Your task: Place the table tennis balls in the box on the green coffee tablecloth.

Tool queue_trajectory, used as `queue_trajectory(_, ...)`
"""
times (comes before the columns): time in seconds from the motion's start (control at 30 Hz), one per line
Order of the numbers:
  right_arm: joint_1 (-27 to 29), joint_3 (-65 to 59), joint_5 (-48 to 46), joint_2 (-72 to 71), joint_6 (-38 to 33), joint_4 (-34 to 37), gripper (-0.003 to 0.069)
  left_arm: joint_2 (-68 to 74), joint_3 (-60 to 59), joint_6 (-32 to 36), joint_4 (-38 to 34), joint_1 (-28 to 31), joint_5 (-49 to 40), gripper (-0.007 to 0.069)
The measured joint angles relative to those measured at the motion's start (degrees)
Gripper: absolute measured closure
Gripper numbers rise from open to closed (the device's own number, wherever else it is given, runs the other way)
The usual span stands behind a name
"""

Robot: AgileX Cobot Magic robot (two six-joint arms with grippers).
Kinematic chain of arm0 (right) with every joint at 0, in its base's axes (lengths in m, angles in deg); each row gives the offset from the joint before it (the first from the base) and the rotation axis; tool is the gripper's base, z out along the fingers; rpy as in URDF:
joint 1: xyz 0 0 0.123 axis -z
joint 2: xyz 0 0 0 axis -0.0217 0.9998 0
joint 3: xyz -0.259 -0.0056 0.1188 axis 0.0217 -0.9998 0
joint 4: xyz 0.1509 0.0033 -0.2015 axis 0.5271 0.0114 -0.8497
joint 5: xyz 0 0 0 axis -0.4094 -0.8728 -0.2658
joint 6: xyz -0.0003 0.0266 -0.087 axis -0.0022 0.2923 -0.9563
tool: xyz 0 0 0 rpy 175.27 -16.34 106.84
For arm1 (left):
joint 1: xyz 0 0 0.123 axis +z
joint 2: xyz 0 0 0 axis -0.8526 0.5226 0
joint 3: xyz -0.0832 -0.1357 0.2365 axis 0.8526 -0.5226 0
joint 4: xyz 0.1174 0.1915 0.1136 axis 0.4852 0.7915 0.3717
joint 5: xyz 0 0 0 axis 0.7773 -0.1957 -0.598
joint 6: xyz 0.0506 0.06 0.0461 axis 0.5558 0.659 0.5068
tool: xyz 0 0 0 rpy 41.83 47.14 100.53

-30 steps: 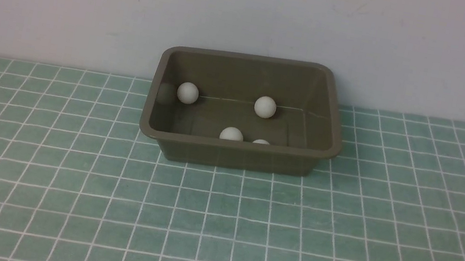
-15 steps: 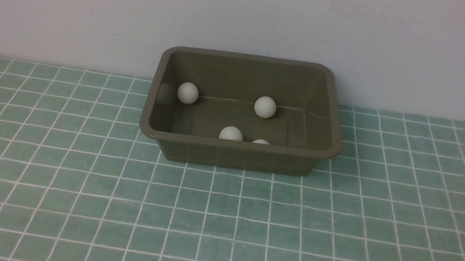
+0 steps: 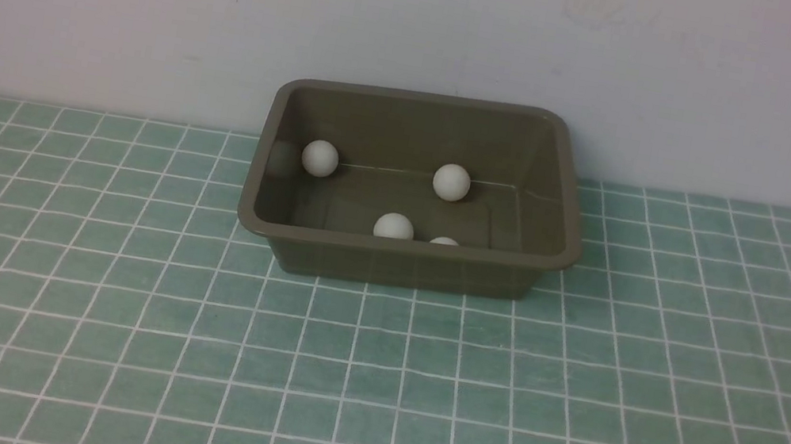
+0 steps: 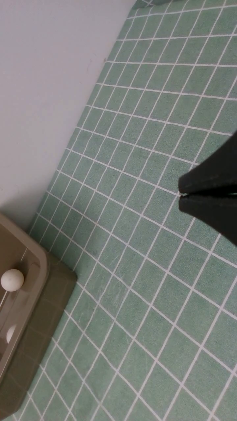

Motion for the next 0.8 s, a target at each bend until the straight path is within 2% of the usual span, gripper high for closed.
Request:
queue_trajectory(0.13,0.95,-0.02,-0.06,-0.7,0.0,0.05,0.0675,0.0,0.0,0.0,-0.12,0.0,-0.04,0.0629)
queue_trajectory(0.27,5.58,-0.52,0.67,-5.47,0.48,1.16,0.0675,0.0,0.0,0.0,-0.12,0.0,-0.04,0.0629)
queue_trajectory(0.43,7.85,-5.1,5.27,-11.19,1.26,3.29,0.0675,0.0,0.0,0.0,-0.12,0.0,-0.11,0.0629)
queue_trajectory(0.8,8.86,-20.11,18.45,-17.66,1.48,8.21,0.0675,0.0,0.0,0.0,-0.12,0.0,-0.23,0.0629)
